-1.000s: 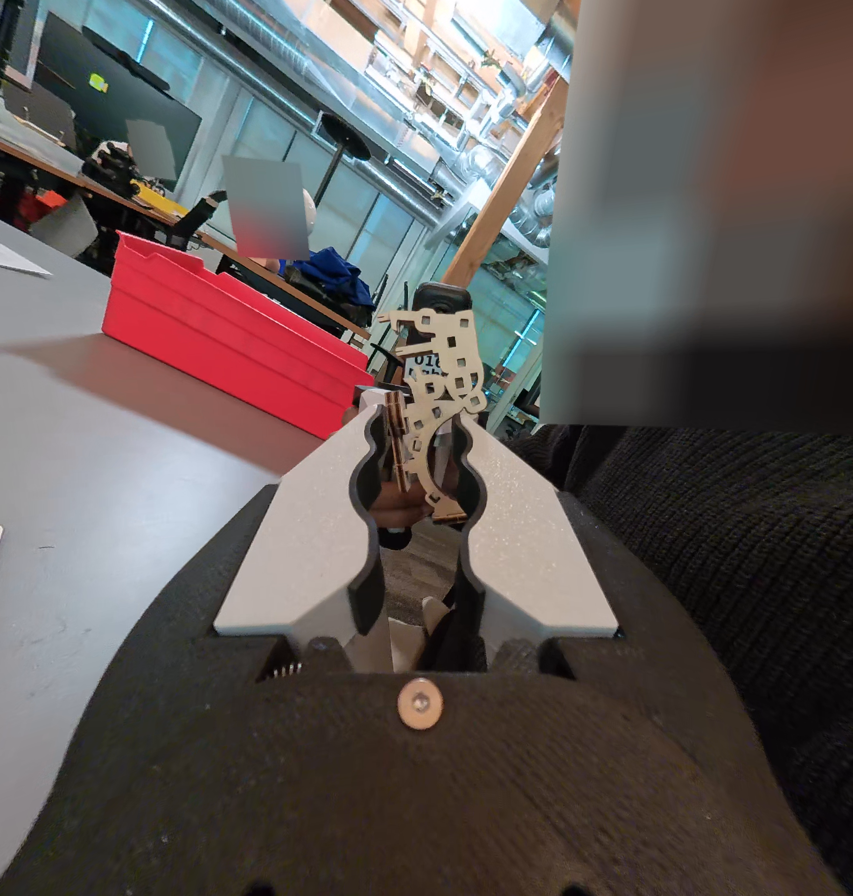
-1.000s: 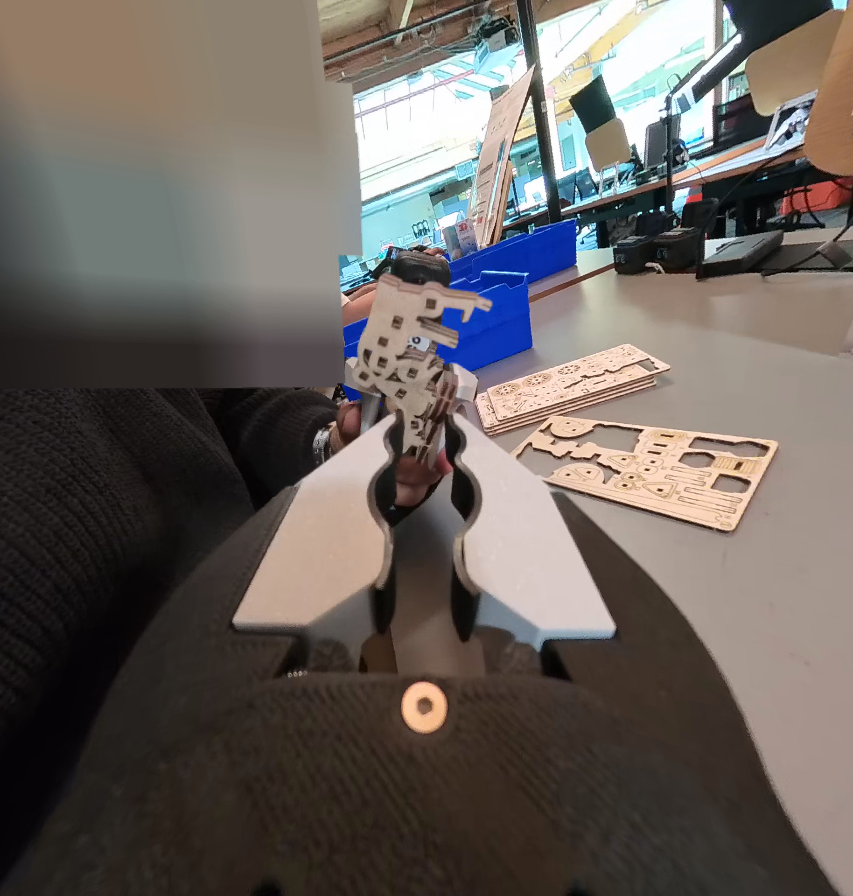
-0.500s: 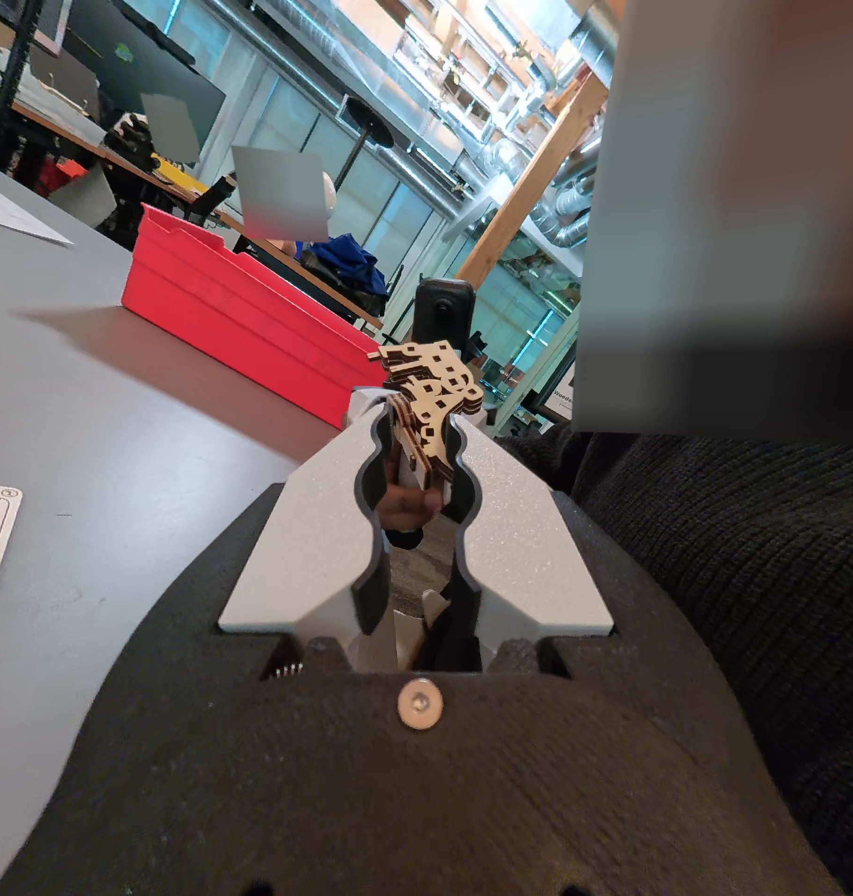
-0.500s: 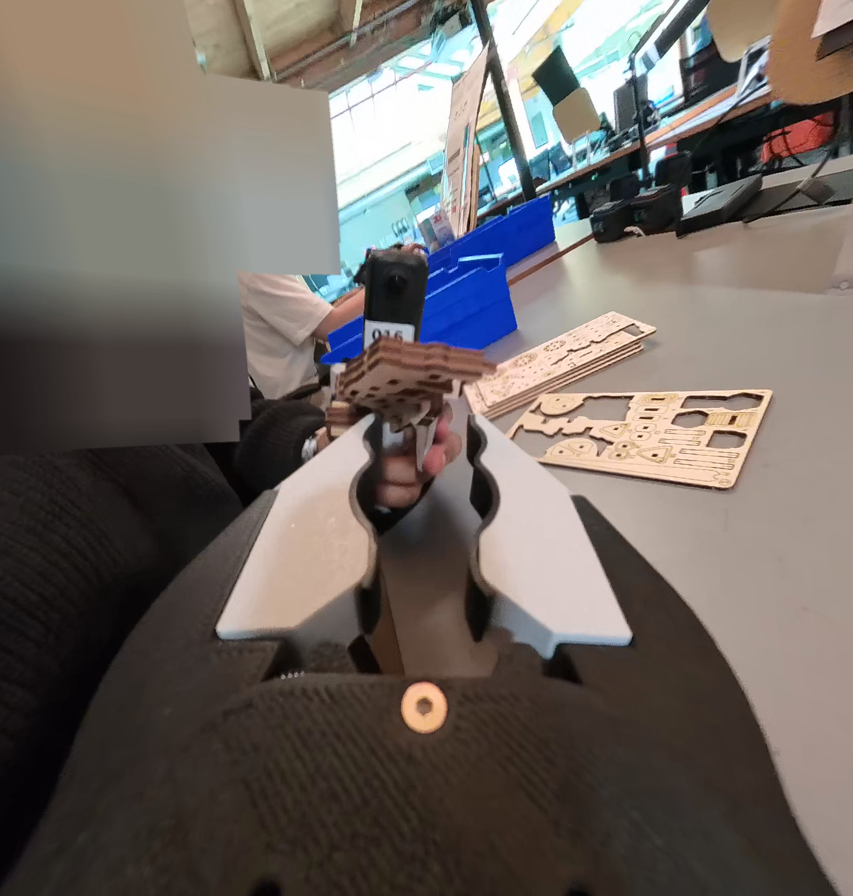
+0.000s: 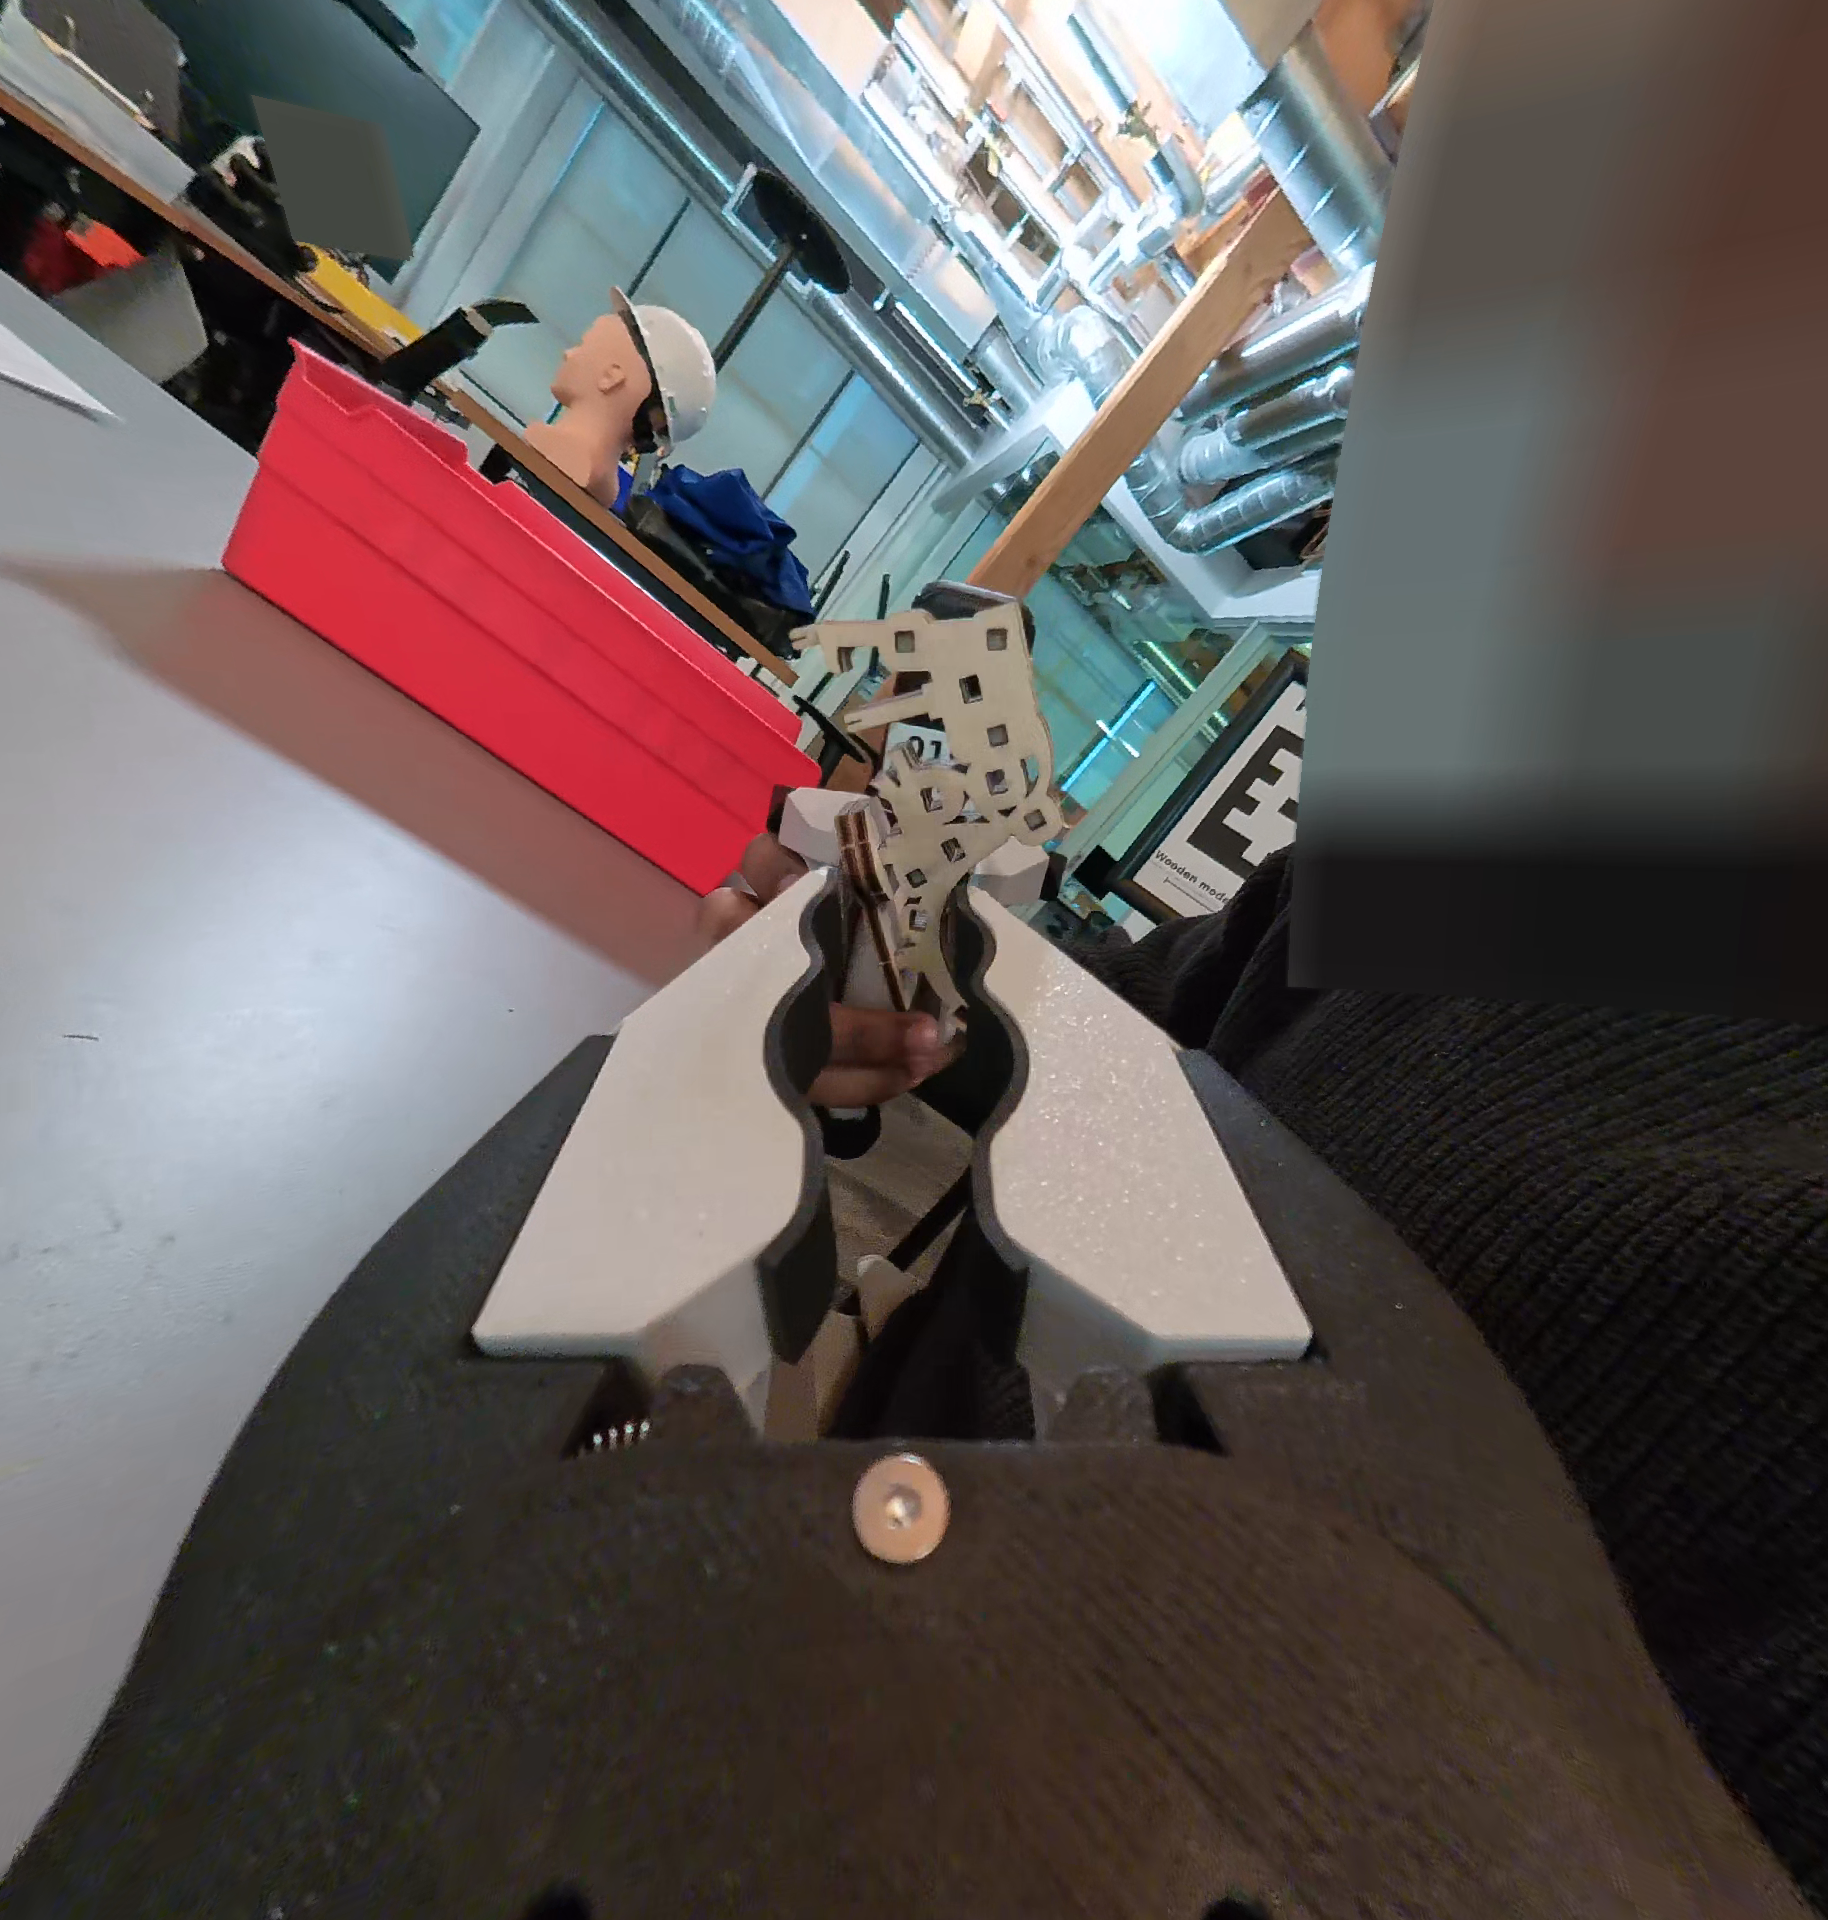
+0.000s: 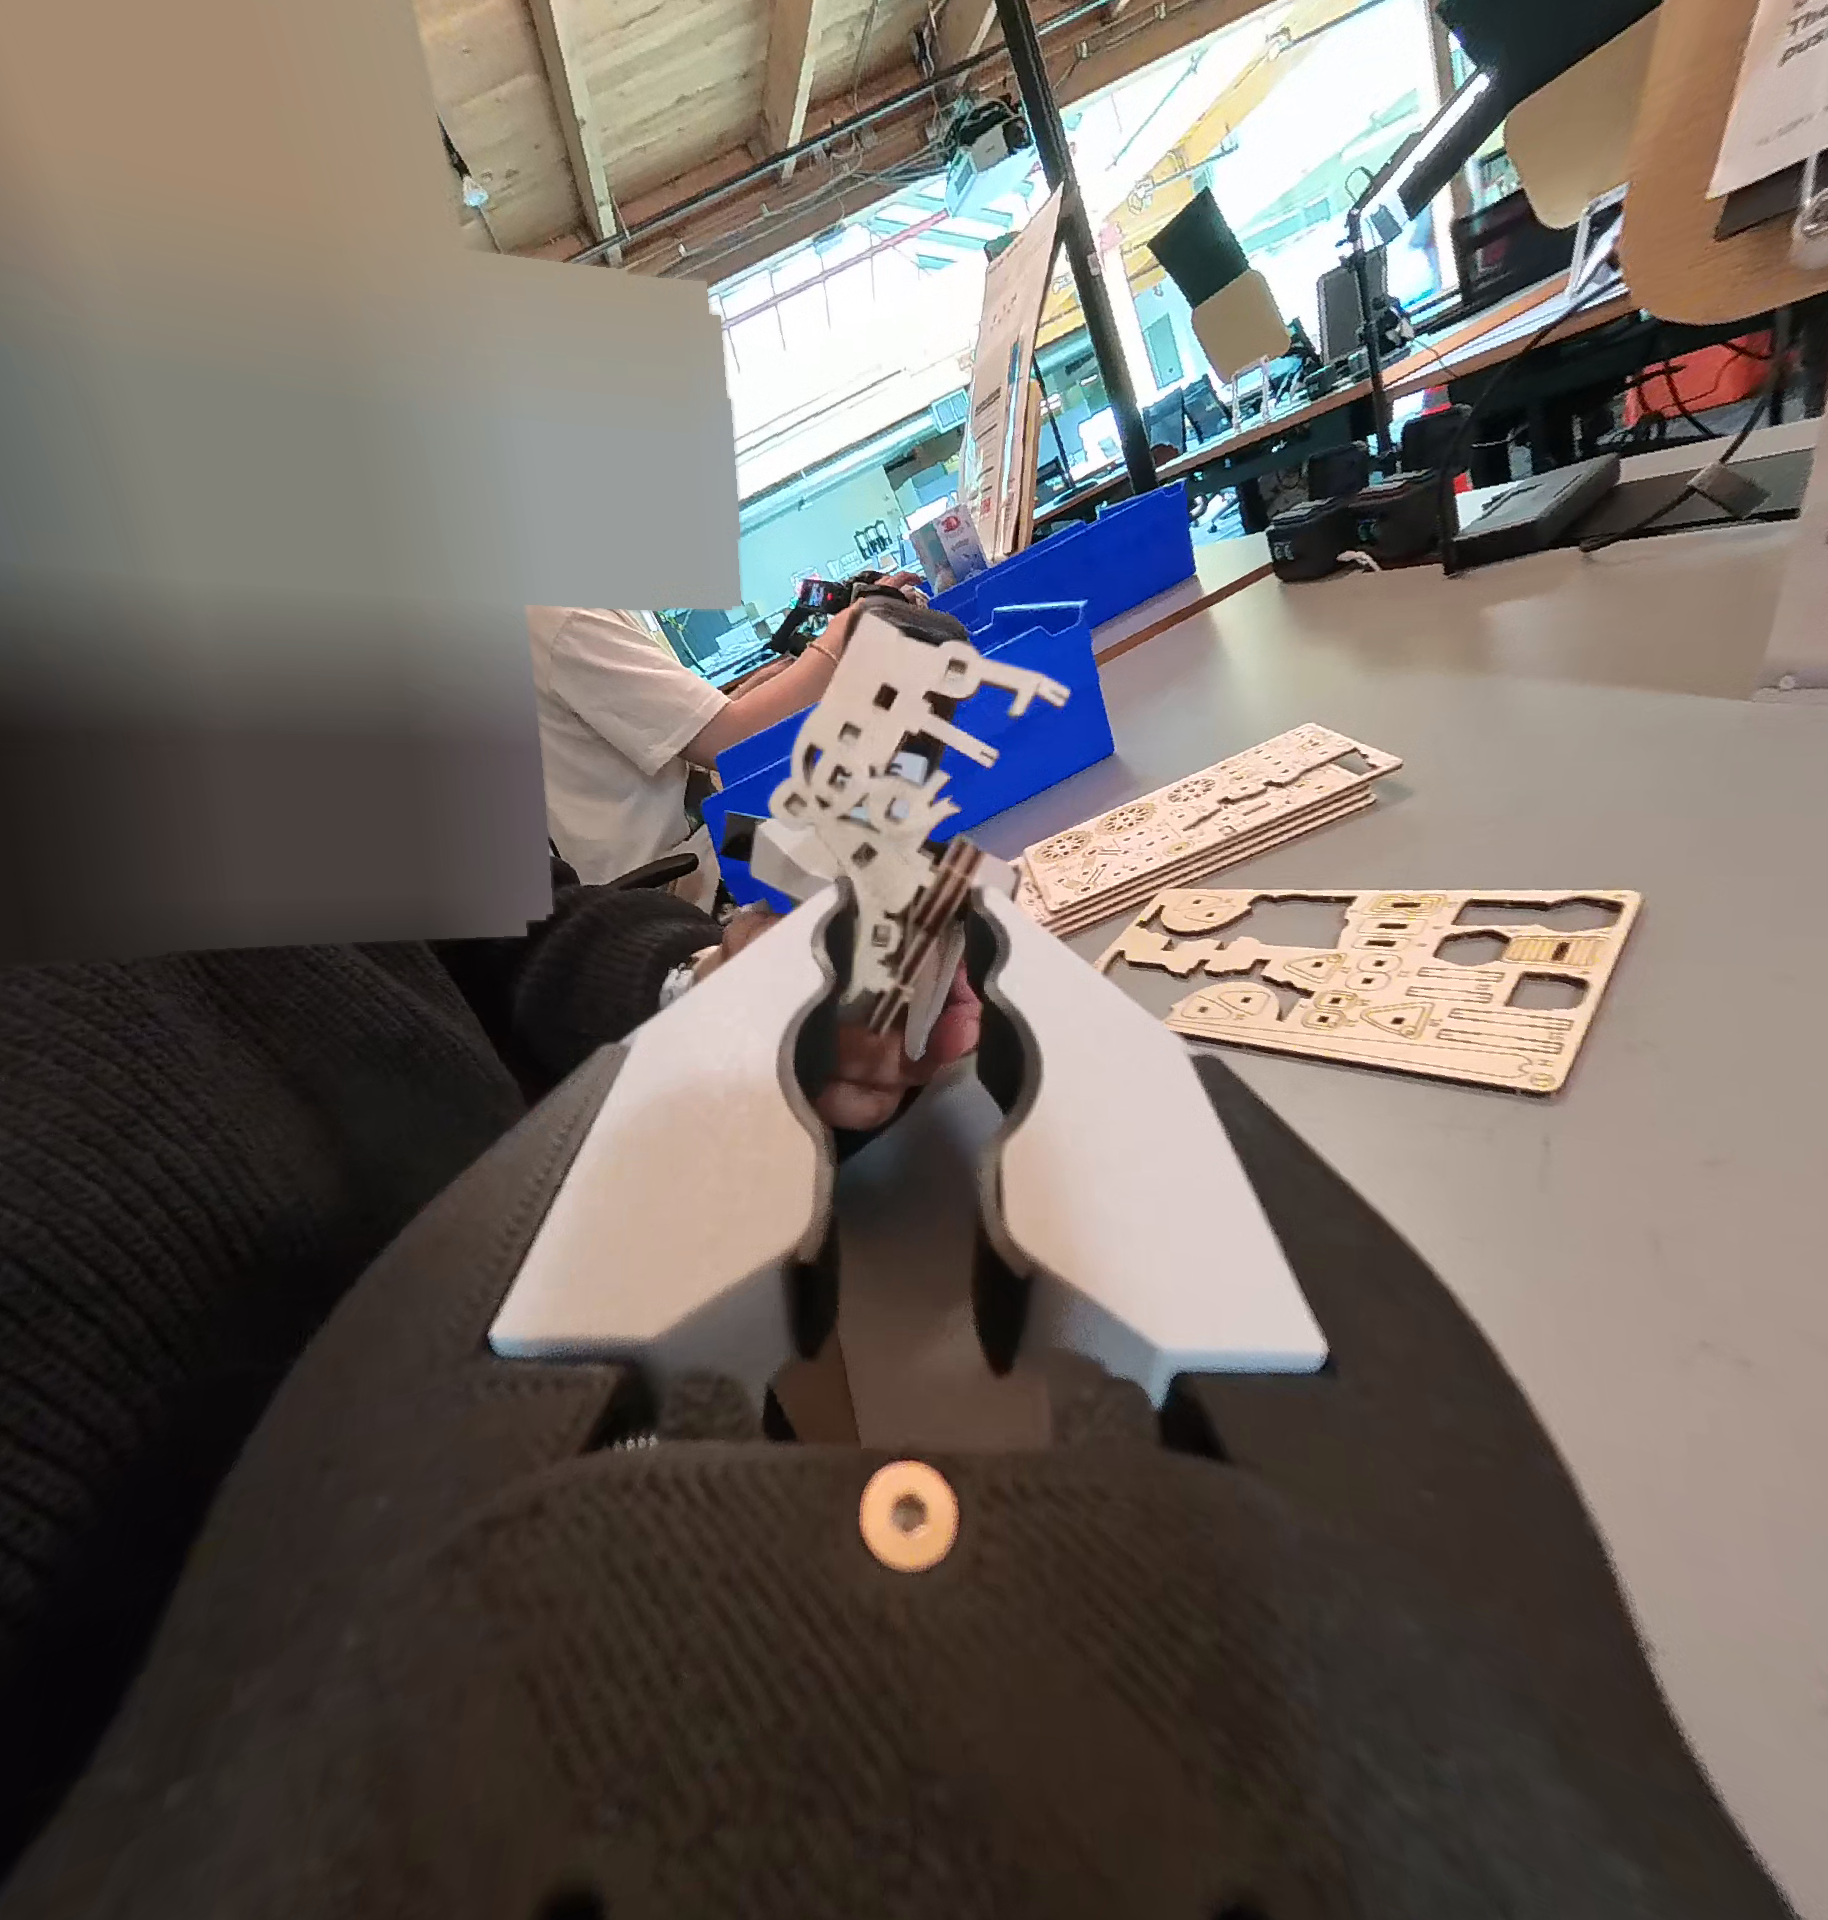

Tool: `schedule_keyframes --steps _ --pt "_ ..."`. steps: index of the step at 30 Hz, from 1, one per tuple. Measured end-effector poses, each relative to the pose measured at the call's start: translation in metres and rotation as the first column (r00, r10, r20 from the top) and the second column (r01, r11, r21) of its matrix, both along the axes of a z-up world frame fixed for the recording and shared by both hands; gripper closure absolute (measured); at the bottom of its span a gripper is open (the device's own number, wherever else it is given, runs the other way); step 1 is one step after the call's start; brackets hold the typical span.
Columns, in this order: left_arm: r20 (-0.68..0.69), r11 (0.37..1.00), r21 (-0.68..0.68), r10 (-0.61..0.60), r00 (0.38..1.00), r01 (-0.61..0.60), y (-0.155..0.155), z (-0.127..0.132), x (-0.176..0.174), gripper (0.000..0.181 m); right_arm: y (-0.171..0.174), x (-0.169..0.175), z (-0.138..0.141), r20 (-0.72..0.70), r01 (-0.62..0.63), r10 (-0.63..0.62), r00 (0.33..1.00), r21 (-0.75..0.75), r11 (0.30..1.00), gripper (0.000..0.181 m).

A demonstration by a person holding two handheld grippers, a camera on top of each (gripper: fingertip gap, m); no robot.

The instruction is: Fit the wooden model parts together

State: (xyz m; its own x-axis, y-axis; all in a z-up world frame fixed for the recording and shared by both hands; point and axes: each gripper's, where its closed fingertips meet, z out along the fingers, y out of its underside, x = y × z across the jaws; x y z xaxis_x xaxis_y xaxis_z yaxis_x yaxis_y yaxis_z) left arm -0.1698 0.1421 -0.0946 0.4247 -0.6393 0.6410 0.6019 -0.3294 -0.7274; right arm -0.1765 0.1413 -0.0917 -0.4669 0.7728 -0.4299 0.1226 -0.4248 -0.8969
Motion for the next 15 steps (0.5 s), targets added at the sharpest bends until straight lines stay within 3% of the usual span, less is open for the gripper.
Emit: schedule_keyframes --steps 6,15 --pt "0.003 1.0 0.011 0.006 1.0 -0.006 -0.0002 0.0022 -0.0021 0.162 -0.0001 0.0003 -0.0021 -0.002 0.009 -0.009 1.0 0.051 0.999 0.162" --pt "0.025 0.999 0.032 0.0 1.0 -0.001 -0.0022 0.0075 -0.004 0.154 -0.001 0.0018 -0.0015 0.004 -0.032 0.032 0.999 0.014 0.999 0.163"
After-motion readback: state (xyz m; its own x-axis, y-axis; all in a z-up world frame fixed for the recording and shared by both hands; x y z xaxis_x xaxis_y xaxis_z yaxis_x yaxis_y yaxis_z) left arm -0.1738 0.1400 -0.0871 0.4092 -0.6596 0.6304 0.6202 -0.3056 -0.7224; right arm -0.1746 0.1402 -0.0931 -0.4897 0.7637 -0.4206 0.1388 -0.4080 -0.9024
